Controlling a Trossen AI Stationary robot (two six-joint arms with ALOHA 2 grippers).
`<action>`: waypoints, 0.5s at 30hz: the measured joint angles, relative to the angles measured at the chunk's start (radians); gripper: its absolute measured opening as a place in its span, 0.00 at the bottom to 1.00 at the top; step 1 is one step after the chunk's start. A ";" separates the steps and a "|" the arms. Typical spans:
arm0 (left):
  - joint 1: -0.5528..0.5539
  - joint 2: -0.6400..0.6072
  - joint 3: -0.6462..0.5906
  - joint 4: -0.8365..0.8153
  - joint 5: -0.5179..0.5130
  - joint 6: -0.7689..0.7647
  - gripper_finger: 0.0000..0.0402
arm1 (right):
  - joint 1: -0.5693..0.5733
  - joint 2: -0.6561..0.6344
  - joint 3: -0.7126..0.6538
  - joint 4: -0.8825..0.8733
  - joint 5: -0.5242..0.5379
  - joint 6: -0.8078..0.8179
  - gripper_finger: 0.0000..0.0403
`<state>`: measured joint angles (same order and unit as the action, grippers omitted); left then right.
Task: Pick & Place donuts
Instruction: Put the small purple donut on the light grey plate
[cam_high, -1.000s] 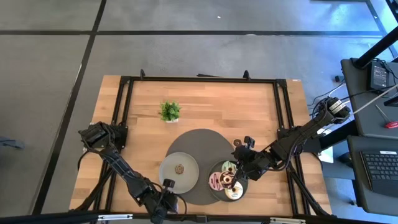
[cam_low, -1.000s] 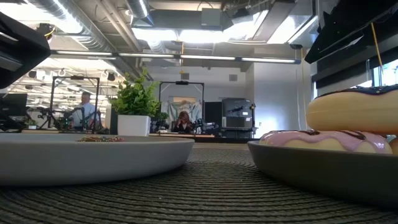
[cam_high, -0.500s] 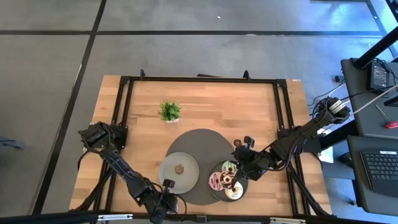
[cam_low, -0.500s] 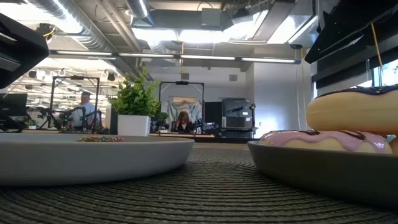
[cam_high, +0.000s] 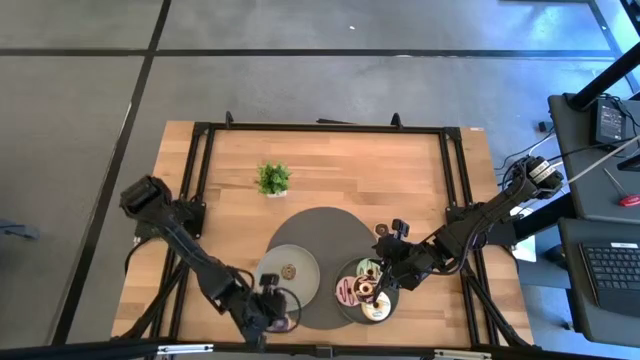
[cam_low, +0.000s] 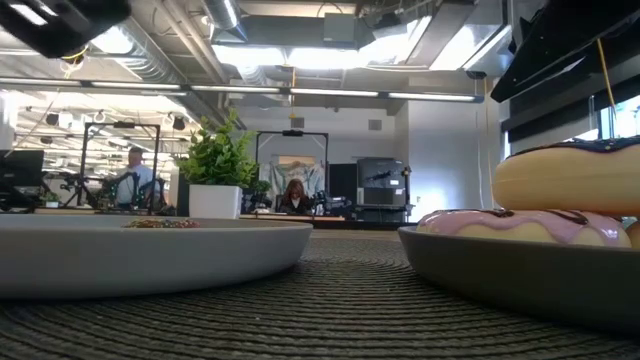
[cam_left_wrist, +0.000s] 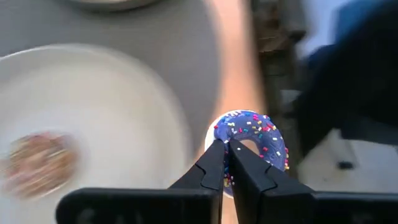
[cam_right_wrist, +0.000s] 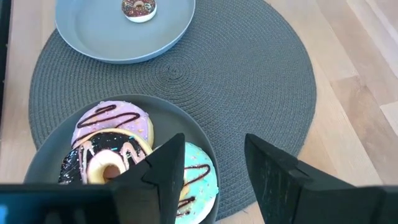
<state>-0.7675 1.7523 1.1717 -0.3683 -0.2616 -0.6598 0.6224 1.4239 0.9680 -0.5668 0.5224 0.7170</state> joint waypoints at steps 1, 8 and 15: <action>0.010 -0.010 0.000 -0.046 -0.010 -0.015 0.03 | 0.000 0.000 0.000 0.000 0.000 -0.010 0.42; 0.065 -0.020 -0.025 -0.236 -0.028 -0.048 0.03 | 0.000 0.000 0.000 0.000 0.000 -0.022 0.42; 0.127 -0.020 -0.084 -0.237 -0.026 -0.105 0.03 | 0.000 0.000 0.000 0.000 0.000 -0.063 0.42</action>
<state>-0.6404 1.7325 1.0882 -0.6051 -0.2874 -0.7648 0.6224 1.4239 0.9680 -0.5667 0.5228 0.6542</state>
